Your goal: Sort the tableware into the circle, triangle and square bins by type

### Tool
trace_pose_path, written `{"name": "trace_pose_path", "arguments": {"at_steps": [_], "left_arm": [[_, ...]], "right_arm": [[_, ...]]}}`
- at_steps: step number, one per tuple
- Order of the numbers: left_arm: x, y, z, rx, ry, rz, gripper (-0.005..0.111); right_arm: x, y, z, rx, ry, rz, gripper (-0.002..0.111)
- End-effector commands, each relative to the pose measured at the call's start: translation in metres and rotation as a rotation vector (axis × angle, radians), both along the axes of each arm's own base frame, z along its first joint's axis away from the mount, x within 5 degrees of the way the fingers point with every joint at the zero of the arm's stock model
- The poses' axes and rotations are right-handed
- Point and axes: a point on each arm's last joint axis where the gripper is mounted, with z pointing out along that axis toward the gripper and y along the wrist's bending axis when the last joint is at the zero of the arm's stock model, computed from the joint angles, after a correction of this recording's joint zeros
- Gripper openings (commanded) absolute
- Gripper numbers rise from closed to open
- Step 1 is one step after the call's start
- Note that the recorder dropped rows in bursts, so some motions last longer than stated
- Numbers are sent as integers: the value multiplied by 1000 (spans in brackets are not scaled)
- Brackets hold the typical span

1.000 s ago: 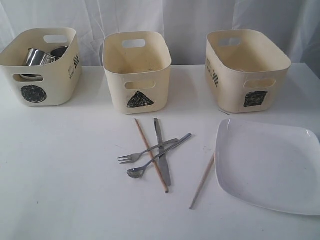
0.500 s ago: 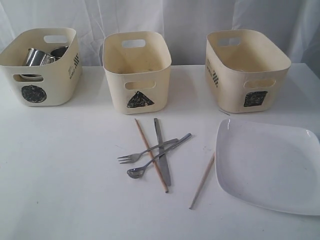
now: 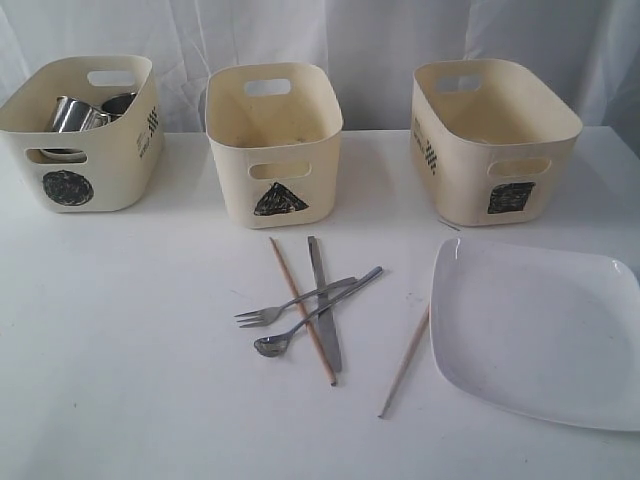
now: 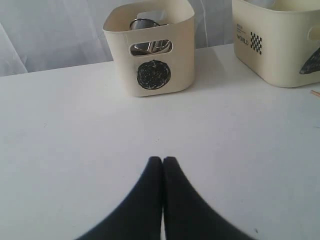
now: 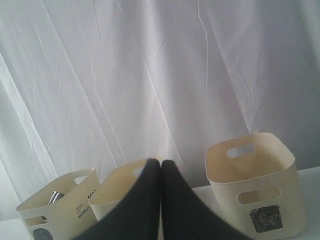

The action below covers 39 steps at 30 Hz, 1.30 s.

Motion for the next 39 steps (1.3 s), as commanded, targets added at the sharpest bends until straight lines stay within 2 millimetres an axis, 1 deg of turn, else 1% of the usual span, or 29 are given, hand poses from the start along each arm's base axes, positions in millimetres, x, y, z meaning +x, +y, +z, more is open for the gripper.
{"name": "trace_pose_path", "arguments": {"at_steps": [1,3,6,8,10,13,16,19,21,22,24,25,26,27,28,29,30,31,33,34,35,36,39], "left_arm": [[0,0,-1,-10,-3,0,0],[0,0,-1,-10,-3,0,0],[0,0,-1,-10,-3,0,0],[0,0,-1,-10,-3,0,0],[0,0,-1,-10,-3,0,0],[0,0,-1,-10,-3,0,0],[0,0,-1,-10,-3,0,0],[0,0,-1,-10,-3,0,0],[0,0,-1,-10,-3,0,0],[0,0,-1,-10,-3,0,0],[0,0,-1,-10,-3,0,0],[0,0,-1,-10,-3,0,0],[0,0,-1,-10,-3,0,0],[0,0,-1,-10,-3,0,0],[0,0,-1,-10,-3,0,0],[0,0,-1,-10,-3,0,0],[0,0,-1,-10,-3,0,0],[0,0,-1,-10,-3,0,0],[0,0,-1,-10,-3,0,0],[0,0,-1,-10,-3,0,0],[0,0,-1,-10,-3,0,0],[0,0,-1,-10,-3,0,0],[0,0,-1,-10,-3,0,0]], "right_arm": [[-4,-1,9,33,-59,3,0],[-3,-1,8,65,-55,11,0],[-2,0,3,62,-6,17,0],[-2,1,0,53,58,25,0],[-3,3,-1,34,161,42,0],[10,10,3,-88,346,101,1],[30,24,12,-224,514,249,9],[69,35,25,-293,667,359,21],[99,42,36,-367,748,407,34],[111,46,43,-394,764,426,39],[141,58,49,-462,814,468,51],[166,74,51,-614,836,555,55],[174,81,50,-690,841,598,56],[194,98,46,-945,820,688,56],[203,105,40,-1040,823,710,56],[222,122,31,-1222,803,719,56],[230,128,28,-1286,793,712,56],[242,146,13,-1393,796,736,56],[254,165,-8,-1482,805,768,56],[262,175,-19,-1534,755,759,56],[266,181,-23,-1568,714,747,56],[274,188,-27,-1609,656,727,56],[292,198,-34,-1673,611,729,59]]}}
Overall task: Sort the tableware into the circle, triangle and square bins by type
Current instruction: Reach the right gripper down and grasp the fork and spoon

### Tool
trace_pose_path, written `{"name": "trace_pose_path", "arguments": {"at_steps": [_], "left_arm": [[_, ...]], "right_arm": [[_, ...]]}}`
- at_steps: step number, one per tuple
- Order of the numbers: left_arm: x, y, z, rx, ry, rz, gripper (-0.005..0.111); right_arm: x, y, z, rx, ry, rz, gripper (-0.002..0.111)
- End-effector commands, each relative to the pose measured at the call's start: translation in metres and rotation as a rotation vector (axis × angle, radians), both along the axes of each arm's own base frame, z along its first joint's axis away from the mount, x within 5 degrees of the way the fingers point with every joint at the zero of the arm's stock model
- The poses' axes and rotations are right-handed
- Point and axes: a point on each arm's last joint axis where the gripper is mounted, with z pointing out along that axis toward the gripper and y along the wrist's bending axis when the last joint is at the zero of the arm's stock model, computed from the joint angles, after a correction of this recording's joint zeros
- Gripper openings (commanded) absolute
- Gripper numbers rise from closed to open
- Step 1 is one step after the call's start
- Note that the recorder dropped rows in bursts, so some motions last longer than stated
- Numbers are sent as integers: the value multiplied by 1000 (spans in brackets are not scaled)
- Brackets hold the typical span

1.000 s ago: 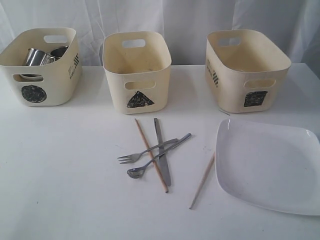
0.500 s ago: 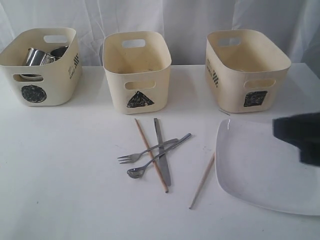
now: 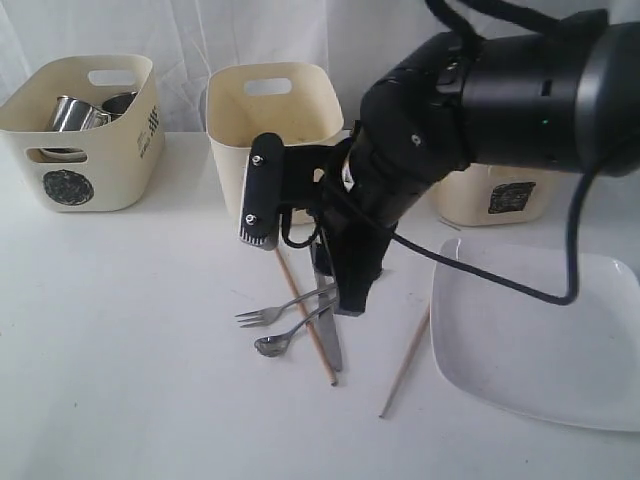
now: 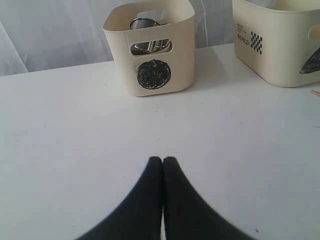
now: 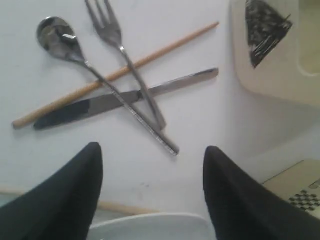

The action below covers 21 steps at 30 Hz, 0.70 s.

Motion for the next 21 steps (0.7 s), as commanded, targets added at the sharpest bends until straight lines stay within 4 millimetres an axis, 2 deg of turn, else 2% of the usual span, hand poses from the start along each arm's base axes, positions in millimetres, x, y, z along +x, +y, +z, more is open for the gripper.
{"name": "trace_pose_path", "arguments": {"at_steps": [1,5,9,12,21], "left_arm": [[0,0,0,-10,-5,0,0],[0,0,0,-10,-5,0,0],[0,0,0,-10,-5,0,0],[0,0,0,-10,-5,0,0],[0,0,0,-10,-5,0,0]], "right_arm": [[25,10,-8,-62,-21,48,62],[43,8,-19,-38,60,-16,65],[55,2,-25,-74,84,7,66],[59,-2,-31,-66,130,30,66],[65,4,-58,-47,270,168,66]]}}
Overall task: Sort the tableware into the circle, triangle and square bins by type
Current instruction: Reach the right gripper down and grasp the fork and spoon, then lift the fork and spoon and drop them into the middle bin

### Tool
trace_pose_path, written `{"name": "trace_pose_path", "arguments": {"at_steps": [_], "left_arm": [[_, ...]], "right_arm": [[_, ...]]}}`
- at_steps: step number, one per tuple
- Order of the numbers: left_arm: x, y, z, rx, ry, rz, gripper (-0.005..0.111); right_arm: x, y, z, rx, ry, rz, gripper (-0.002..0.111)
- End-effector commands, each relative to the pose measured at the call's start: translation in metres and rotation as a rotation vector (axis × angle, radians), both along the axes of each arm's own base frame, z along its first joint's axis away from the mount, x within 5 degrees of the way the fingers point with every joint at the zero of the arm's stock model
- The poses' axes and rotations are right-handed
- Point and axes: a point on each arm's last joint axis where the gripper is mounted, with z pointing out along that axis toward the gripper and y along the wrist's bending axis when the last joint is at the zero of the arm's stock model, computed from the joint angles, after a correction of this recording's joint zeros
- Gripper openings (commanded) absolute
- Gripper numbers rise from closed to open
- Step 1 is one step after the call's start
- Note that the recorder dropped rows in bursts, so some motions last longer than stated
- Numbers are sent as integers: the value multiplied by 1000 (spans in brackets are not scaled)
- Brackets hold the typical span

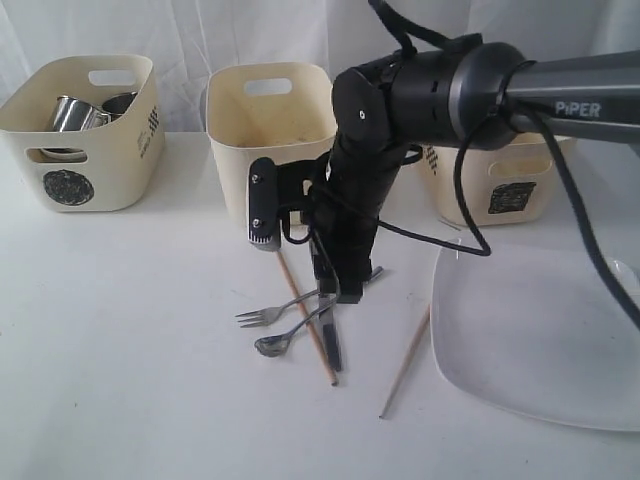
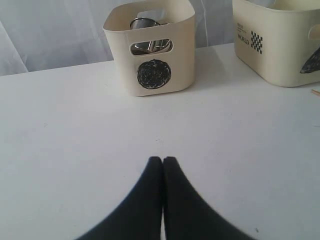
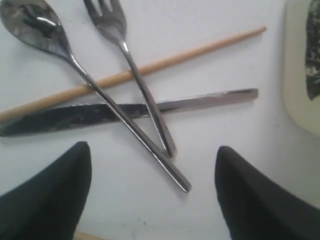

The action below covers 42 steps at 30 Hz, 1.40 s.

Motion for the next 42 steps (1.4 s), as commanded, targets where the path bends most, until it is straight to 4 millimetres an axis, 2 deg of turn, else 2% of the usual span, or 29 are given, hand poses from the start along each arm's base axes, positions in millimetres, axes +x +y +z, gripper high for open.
{"name": "trace_pose_path", "arguments": {"at_steps": [1,6,13,28,30,36,42], "left_arm": [[0,0,0,-10,-5,0,0],[0,0,0,-10,-5,0,0],[0,0,0,-10,-5,0,0],[-1,0,-4,-5,40,0,0],[-1,0,-5,-5,42,0,0],[-2,0,-8,-2,78,0,0],[-2,0,-8,-1,85,0,0]], "right_arm": [[3,2,-13,8,82,69,66],[5,4,-27,-13,108,141,66],[15,5,-51,-19,123,152,66],[29,14,-75,32,166,130,65],[27,14,-77,43,196,110,61],[24,13,-84,64,274,-28,35],[23,14,-83,88,297,-73,27]]}}
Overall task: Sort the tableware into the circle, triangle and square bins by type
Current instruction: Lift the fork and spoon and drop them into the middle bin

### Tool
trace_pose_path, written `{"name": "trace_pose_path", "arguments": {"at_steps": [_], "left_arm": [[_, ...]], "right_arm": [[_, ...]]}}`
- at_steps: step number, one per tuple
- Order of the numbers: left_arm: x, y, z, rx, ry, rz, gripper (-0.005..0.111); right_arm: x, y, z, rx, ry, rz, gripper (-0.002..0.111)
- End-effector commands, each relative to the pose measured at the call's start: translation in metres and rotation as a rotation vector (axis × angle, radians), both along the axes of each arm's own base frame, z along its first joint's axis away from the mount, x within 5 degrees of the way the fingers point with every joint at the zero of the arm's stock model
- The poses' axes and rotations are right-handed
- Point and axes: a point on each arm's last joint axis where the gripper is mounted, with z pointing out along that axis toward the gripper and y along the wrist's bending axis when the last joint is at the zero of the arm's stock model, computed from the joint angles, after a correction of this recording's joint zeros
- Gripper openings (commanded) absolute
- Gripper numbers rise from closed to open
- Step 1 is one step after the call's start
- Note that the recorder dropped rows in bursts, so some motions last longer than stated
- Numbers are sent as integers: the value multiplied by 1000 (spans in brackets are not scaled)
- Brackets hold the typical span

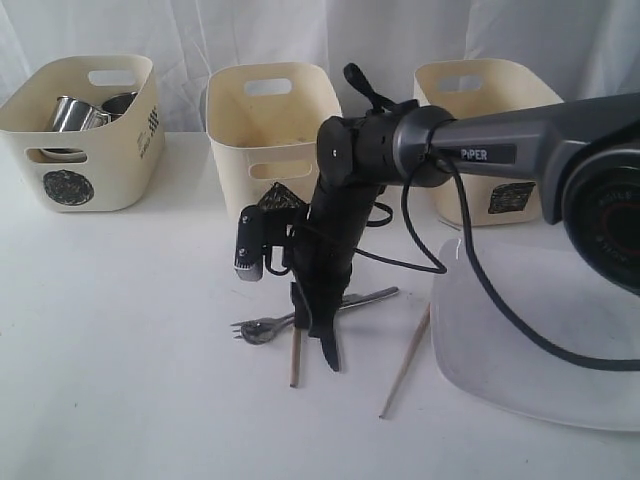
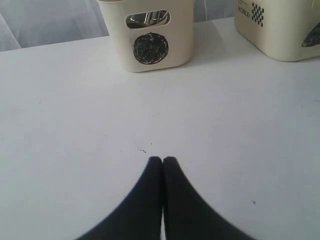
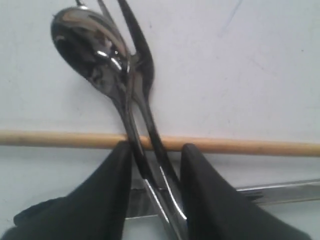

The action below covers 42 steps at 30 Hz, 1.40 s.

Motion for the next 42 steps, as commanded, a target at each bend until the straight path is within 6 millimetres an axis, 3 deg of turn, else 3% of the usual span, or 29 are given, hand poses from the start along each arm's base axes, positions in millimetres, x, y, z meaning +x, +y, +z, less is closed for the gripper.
{"name": "trace_pose_path", "arguments": {"at_steps": [1,6,17,23,27,30,35,42], "left_arm": [[0,0,-1,-5,4,0,0],[0,0,-1,-5,4,0,0],[0,0,-1,-5,4,0,0],[0,0,-1,-5,4,0,0],[0,0,-1,-5,4,0,0],[0,0,-1,-5,4,0,0],[0,0,-1,-5,4,0,0],[0,0,-1,-5,4,0,0]], "right_arm": [[0,-1,-11,1,50,-66,24],[-1,2,4,49,48,-112,0],[-15,10,63,234,68,-179,0],[-7,9,116,406,-128,-384,0],[2,-2,151,598,-211,-656,0],[2,-10,165,676,-225,-751,0],[-1,-35,167,726,-223,-879,0],[2,-82,168,909,-366,-1171,0]]}}
